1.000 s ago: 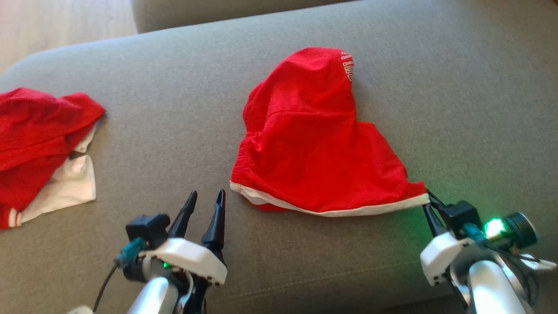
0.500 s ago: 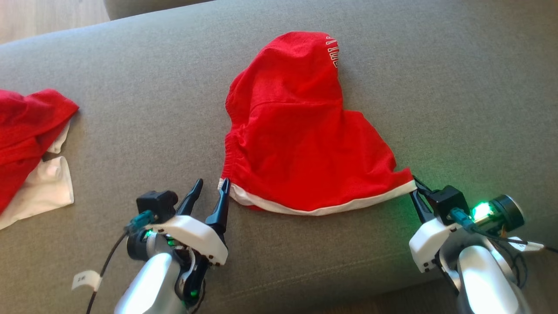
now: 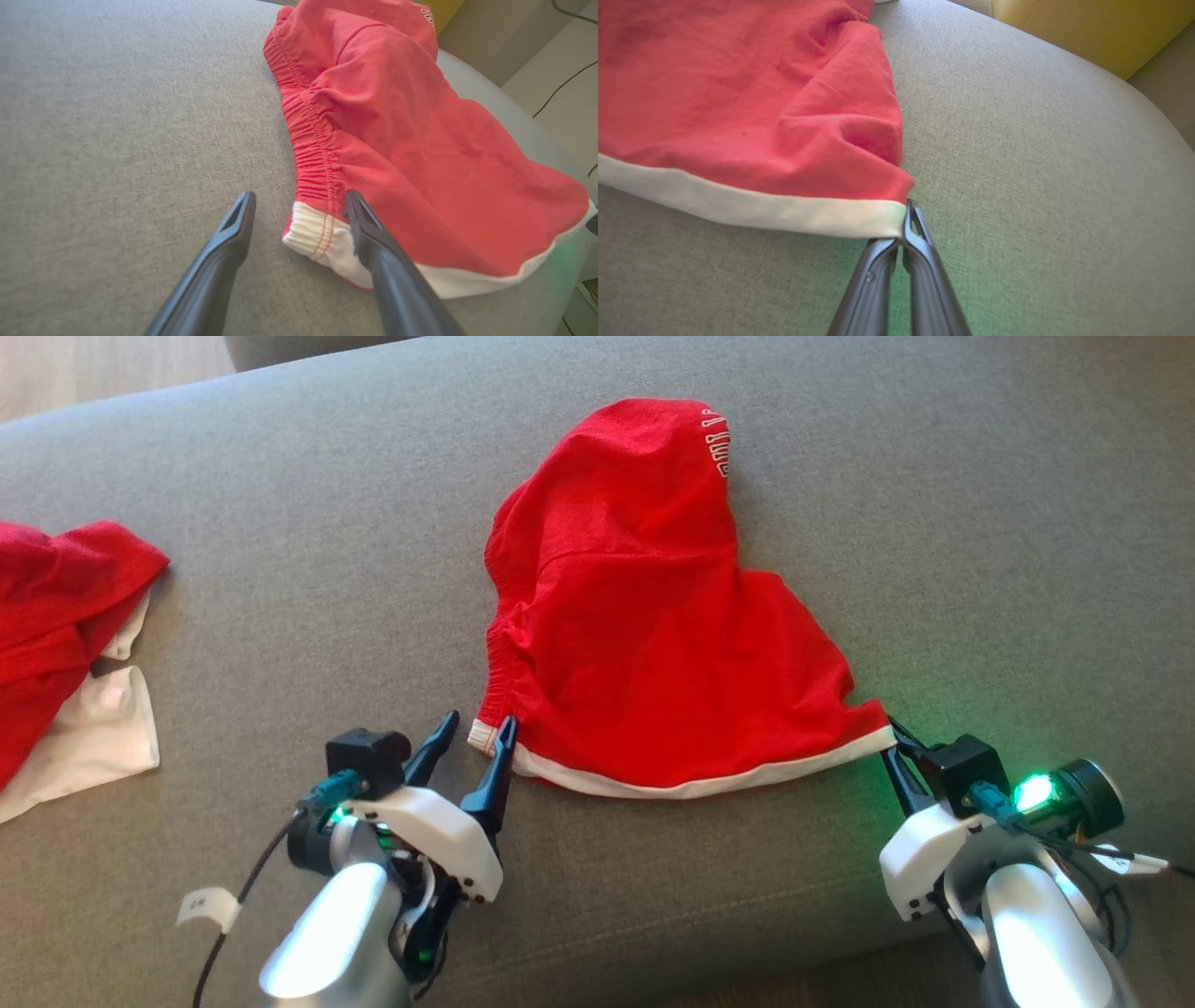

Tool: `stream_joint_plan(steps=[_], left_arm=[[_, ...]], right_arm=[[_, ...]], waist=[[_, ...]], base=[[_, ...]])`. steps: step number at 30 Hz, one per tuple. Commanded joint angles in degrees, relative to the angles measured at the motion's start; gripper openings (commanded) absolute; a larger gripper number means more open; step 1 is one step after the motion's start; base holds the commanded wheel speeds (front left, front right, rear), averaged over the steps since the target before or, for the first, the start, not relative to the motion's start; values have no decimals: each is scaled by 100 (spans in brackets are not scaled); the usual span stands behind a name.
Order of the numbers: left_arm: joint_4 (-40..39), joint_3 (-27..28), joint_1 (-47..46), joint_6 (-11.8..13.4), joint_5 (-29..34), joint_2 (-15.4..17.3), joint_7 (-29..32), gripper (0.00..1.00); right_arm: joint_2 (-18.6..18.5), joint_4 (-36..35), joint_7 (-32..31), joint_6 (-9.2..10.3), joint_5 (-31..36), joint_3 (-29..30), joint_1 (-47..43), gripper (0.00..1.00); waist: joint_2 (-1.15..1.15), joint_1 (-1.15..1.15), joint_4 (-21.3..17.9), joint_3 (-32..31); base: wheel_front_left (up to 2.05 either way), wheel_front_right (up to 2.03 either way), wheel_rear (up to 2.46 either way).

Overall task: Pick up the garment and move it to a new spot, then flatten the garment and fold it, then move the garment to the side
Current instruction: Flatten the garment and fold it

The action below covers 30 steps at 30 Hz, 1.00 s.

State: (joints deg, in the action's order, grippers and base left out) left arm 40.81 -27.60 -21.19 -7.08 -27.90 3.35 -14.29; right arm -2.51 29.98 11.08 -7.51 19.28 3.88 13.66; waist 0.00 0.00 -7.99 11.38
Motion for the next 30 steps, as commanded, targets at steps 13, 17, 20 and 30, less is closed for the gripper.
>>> stream_joint_plan(steps=[13,17,20,30], left_arm=[[65,-3,-119,26,-67,113,23,100],[154,-82,-193,13,-116,94,116,0],[138,-155,-235,4,-98,93,103,0],[-439,-104,-10,-7,-176,233,2,0]], right_arm=[[-37,-29,27,2,-141,-167,256,0],[-37,-22,14,2,-152,-168,269,0],[-37,-10,8,2,-150,-160,271,0],[-37,-23,101,2,-58,-185,243,0]], waist=[[0,0,61,1],[0,0,56,18],[0,0,64,13],[0,0,202,-342]], base=[[0,0,0],[0,0,0],[0,0,0],[0,0,0]])
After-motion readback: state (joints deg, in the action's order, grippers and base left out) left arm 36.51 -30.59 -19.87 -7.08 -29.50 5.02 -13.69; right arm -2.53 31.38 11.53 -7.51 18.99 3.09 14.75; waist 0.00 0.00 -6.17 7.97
